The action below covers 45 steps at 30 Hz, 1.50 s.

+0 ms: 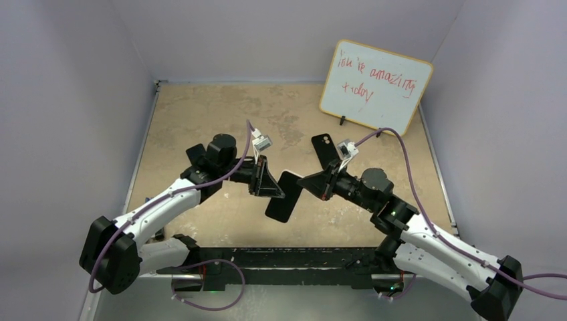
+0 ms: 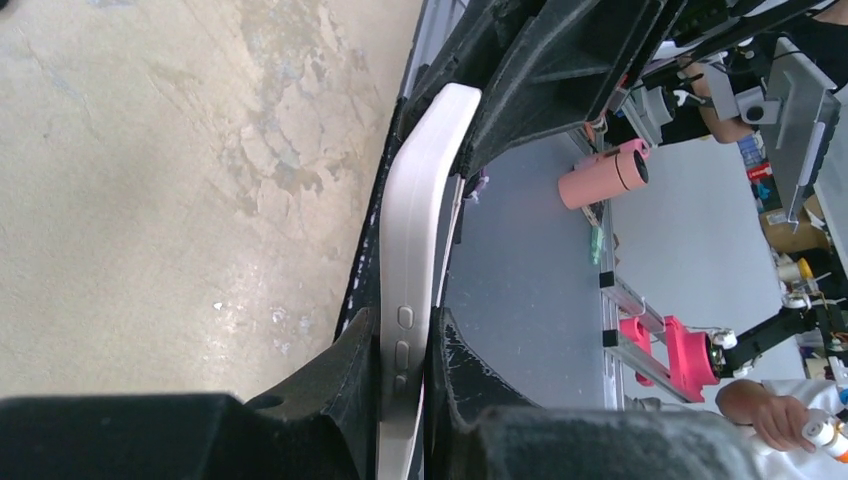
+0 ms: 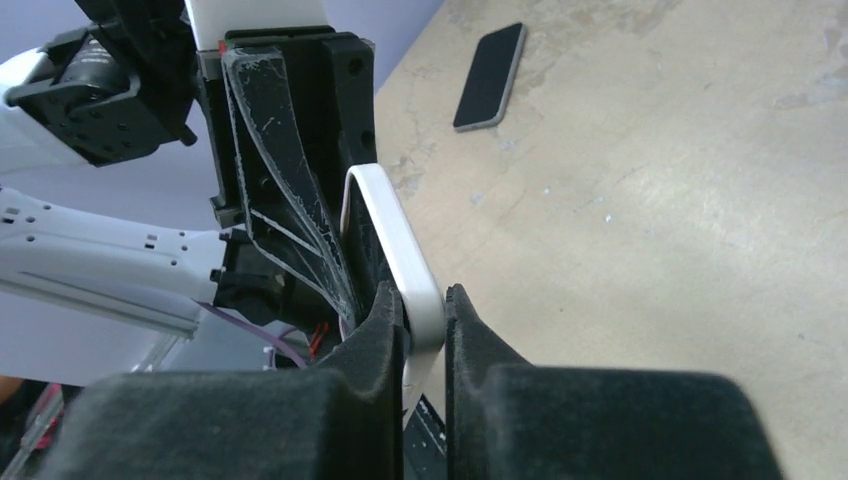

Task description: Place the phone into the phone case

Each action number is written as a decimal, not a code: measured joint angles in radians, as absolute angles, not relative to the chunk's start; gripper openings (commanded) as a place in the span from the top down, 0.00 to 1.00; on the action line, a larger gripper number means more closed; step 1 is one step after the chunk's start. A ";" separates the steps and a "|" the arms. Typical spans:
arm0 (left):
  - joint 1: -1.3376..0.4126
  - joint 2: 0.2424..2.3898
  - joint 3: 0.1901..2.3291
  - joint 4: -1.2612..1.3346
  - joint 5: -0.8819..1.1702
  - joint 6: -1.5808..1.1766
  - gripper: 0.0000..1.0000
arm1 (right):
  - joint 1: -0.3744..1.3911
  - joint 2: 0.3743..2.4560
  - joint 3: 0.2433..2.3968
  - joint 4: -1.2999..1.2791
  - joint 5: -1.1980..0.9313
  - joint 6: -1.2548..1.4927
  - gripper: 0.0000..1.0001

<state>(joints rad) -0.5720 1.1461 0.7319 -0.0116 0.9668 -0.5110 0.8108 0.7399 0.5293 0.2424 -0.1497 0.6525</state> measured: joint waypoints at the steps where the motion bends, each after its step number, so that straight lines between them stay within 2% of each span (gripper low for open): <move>1: -0.573 1.153 0.732 -0.018 0.965 -0.507 1.00 | 0.811 0.740 0.529 0.234 -0.148 0.648 0.70; 3: -0.578 1.161 0.732 -0.020 0.963 -0.507 1.00 | 0.811 0.744 0.529 0.215 -0.139 0.648 0.51; 5: -0.582 1.161 0.728 -0.017 0.934 -0.524 1.00 | 0.811 0.749 0.529 0.196 -0.121 0.658 0.37; 7: -0.575 1.161 0.706 0.019 0.892 -0.562 1.00 | 0.811 0.745 0.525 0.190 -0.115 0.671 0.31; 11: -0.568 1.159 0.635 0.131 0.853 -0.668 1.00 | 0.811 0.736 0.501 0.191 -0.093 0.715 0.29; 22: -0.568 1.140 0.571 0.400 0.797 -0.863 1.00 | 0.811 0.800 0.441 0.280 -0.160 0.814 0.40; 24: -0.568 1.128 0.558 0.435 0.784 -0.885 1.00 | 0.811 0.812 0.419 0.321 -0.194 0.830 0.47; 32: -0.568 1.110 0.516 0.487 0.719 -0.933 1.00 | 0.811 0.822 0.352 0.435 -0.270 0.882 0.97; 33: -0.567 1.110 0.514 0.490 0.717 -0.935 1.00 | 0.811 0.822 0.351 0.436 -0.273 0.886 1.00; 38: -0.562 1.123 0.509 0.527 0.719 -0.962 1.00 | 0.809 0.818 0.351 0.438 -0.277 0.905 1.00; 43: -0.558 1.144 0.495 0.559 0.717 -0.985 1.00 | 0.805 0.831 0.353 0.427 -0.272 0.918 0.49; 45: -0.560 1.155 0.495 0.556 0.701 -0.985 1.00 | 0.806 0.831 0.357 0.405 -0.265 0.918 0.33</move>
<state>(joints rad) -0.5598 1.1549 0.4953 0.5564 0.7010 -0.9848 0.8059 0.8307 0.3569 0.4046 -0.2653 0.9184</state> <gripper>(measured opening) 0.160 0.468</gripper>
